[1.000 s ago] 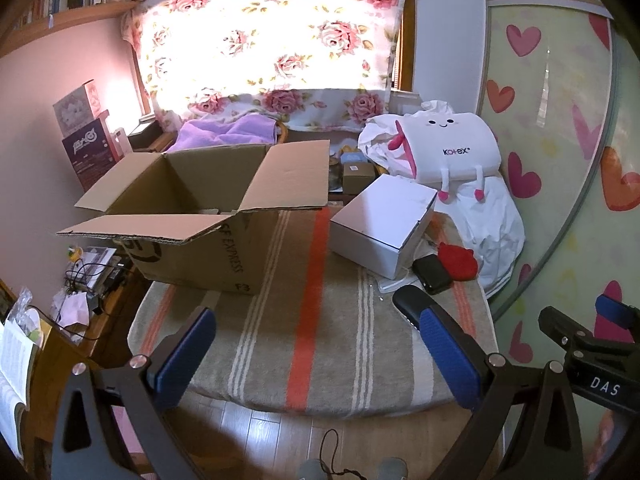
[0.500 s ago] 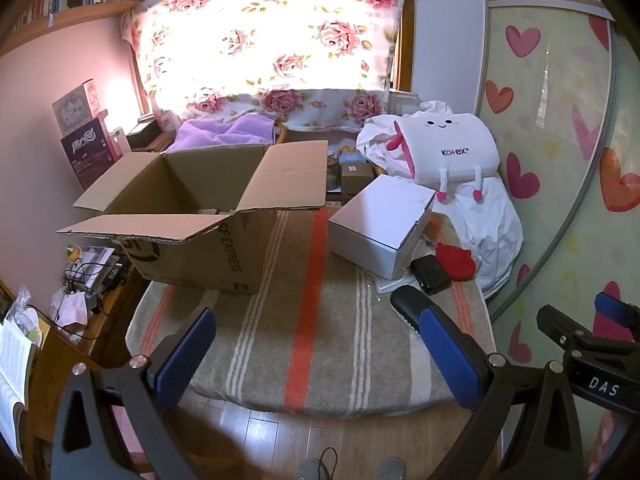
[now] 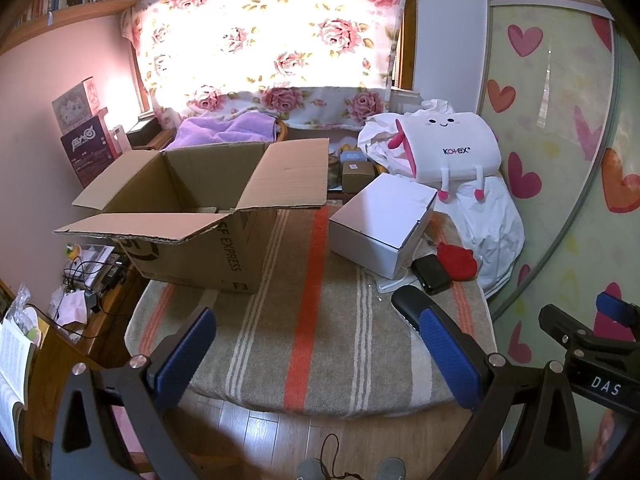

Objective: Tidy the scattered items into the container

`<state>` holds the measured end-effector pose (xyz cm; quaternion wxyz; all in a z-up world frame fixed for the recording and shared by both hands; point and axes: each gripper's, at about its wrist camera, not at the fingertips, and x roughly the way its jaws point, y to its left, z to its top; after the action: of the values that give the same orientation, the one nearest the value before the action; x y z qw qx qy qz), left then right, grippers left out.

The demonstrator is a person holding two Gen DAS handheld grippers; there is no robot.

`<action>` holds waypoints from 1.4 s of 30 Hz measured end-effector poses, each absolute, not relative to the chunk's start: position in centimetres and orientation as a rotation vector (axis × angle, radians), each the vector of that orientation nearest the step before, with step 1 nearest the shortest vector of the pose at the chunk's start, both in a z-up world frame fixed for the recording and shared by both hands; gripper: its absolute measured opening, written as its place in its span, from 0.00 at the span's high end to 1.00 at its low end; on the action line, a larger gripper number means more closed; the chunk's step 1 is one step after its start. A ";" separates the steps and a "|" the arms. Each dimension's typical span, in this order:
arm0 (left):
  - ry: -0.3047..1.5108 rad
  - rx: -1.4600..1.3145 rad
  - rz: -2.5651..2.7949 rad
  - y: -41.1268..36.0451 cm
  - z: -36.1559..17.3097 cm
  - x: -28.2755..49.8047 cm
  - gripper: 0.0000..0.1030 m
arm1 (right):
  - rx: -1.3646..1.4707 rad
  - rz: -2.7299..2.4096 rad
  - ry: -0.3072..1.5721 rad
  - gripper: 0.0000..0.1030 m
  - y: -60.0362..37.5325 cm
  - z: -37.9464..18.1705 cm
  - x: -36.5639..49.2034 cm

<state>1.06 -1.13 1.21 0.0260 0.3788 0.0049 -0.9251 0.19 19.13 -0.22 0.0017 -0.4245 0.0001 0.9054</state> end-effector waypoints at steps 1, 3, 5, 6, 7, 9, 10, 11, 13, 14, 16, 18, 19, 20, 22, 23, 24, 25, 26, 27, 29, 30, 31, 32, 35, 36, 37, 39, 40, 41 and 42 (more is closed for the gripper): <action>0.015 1.170 -2.860 -1.1 1.2 1.1 0.00 | -1.333 2.841 0.001 0.00 19.1 -0.2 0.1; 0.014 1.167 -2.860 -1.1 1.2 0.9 0.00 | -1.333 2.840 0.003 0.00 19.1 -0.3 0.1; 0.014 1.167 -2.860 -1.2 1.2 0.9 0.00 | -1.334 2.840 0.002 0.00 19.0 -0.3 0.0; 0.014 1.168 -2.859 -1.2 1.2 0.8 0.00 | -1.335 2.840 0.001 0.00 19.1 -0.3 -0.1; 0.015 1.170 -2.859 -1.2 1.1 0.7 0.00 | -1.335 2.840 0.001 0.00 19.1 -0.3 -0.1; 0.016 1.172 -2.858 -1.2 1.1 0.6 0.00 | -1.336 2.839 0.001 0.00 19.2 -0.3 -0.3; 0.016 1.172 -2.858 -1.2 1.1 0.6 0.00 | -1.337 2.838 0.002 0.00 19.2 -0.3 -0.4; 0.016 1.173 -2.858 -1.2 1.2 0.5 0.00 | -1.337 2.838 0.002 0.00 19.2 -0.3 -0.4; 0.014 1.174 -2.858 -1.2 1.2 0.4 0.00 | -1.338 2.837 0.003 0.00 19.2 -0.4 -0.5; 0.015 1.176 -2.858 -1.2 1.2 0.3 0.00 | -1.339 2.836 0.004 0.00 19.2 -0.4 -0.6; 0.017 1.179 -2.857 -1.2 1.1 0.2 0.00 | -1.340 2.835 0.004 0.00 19.2 -0.5 -0.6; 0.017 1.181 -2.858 -1.2 1.1 0.1 0.00 | -1.342 2.834 0.005 0.00 19.2 -0.6 -0.7; 0.017 1.183 -2.858 -1.2 1.0 -0.1 0.00 | -1.342 2.832 0.005 0.00 19.2 -0.6 -0.8; 0.017 1.186 -2.859 -1.1 0.9 -0.2 0.00 | -1.342 2.831 0.007 0.00 19.2 -0.7 -0.8; 0.018 1.191 -2.860 -1.1 0.7 -0.4 0.00 | -1.341 2.826 0.008 0.00 19.3 -0.8 -1.0; 0.018 1.193 -2.860 -1.0 0.6 -0.5 0.00 | -1.341 2.824 0.008 0.00 19.4 -1.0 -1.1; 0.015 1.196 -2.860 -0.9 0.5 -0.7 0.00 | -1.341 2.821 0.008 0.00 19.5 -1.1 -1.2; 0.011 1.200 -2.860 -0.8 0.4 -0.8 0.00 | -1.343 2.818 0.008 0.00 19.6 -1.3 -1.4; 0.007 1.205 -2.862 -0.7 0.2 -1.0 0.00 | -1.345 2.815 0.009 0.00 19.7 -1.5 -1.5; 0.005 1.206 -2.863 -0.6 0.0 -1.1 0.00 | -1.347 2.812 0.012 0.00 19.8 -1.7 -1.7; -0.001 1.209 -2.866 -0.4 -0.3 -1.5 0.00 | -1.351 2.811 0.017 0.00 19.9 -2.1 -2.1; -0.004 1.211 -2.867 -0.2 -0.4 -1.7 0.00 | -1.352 2.813 0.019 0.00 20.0 -2.3 -2.2; -0.008 1.213 -2.870 -0.1 -0.6 -1.9 0.00 | -1.353 2.815 0.021 0.00 20.0 -2.4 -2.4; -0.012 1.214 -2.873 0.0 -0.8 -2.1 0.00 | -1.354 2.818 0.019 0.00 20.0 -2.6 -2.6; -0.016 1.210 -2.885 0.2 -1.5 -2.9 0.00 | -1.351 2.837 0.016 0.00 20.0 -3.2 -3.1; -0.017 1.222 -2.888 0.3 -1.9 -3.4 0.00 | -1.353 2.844 0.011 0.00 19.9 -3.5 -3.4; -0.018 1.233 -2.891 0.4 -2.2 -3.8 0.00 | -1.358 2.851 0.009 0.00 19.9 -3.9 -3.7; -0.026 1.247 -2.901 0.6 -2.9 -4.8 0.00 | -1.370 2.867 0.008 0.00 19.7 -4.6 -4.3; -0.030 1.254 -2.905 0.8 -3.3 -5.4 0.00 | -1.375 2.874 0.007 0.00 19.7 -4.9 -4.5; -0.037 1.250 -2.911 0.9 -3.6 -5.9 0.00 | -1.387 2.890 0.006 0.00 19.7 -5.5 -4.9; -0.045 1.250 -2.918 1.0 -3.9 -6.5 0.00 | -1.399 2.900 -0.001 0.00 19.6 -6.1 -5.4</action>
<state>-6.48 1.04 -3.90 -0.0167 0.3937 -0.0141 -0.9190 -5.38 19.61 -6.14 -0.0389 -0.4342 -0.0004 0.9000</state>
